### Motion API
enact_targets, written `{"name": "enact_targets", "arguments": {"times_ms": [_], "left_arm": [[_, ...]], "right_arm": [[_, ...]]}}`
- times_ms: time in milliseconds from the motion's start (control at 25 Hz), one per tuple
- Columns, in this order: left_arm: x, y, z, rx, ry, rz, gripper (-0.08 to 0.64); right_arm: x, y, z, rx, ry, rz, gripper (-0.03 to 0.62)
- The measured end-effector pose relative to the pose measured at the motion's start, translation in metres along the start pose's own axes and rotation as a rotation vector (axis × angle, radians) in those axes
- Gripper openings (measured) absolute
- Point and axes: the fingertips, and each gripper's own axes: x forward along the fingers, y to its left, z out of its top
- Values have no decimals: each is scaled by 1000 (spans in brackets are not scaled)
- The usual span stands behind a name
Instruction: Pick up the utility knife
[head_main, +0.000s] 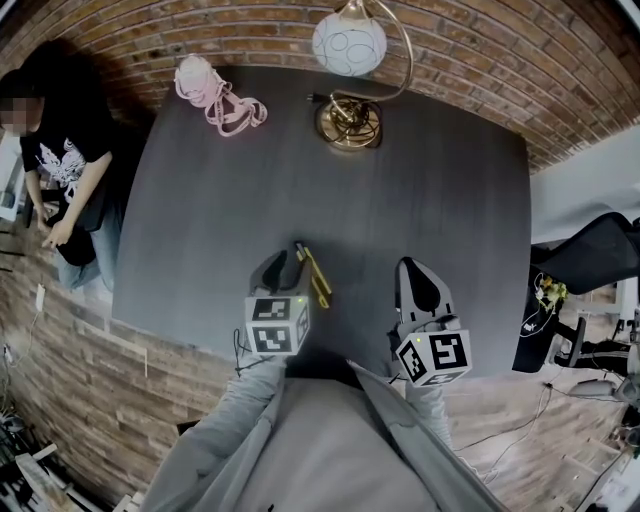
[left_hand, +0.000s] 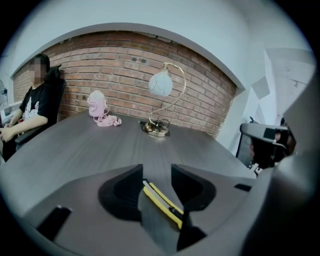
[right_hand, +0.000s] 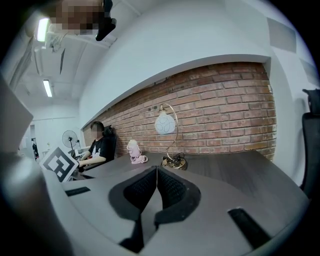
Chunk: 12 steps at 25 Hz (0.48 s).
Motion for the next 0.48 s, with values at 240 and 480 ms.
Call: {"name": "enact_targets", "arguments": {"times_ms": [240, 480], "left_arm": [[25, -4, -31, -30, 85, 14, 197], [46, -5, -57, -74, 155, 48, 222]], "right_arm": [[1, -4, -9, 4, 17, 1, 20], [3, -8, -12, 3, 30, -5, 20]]}}
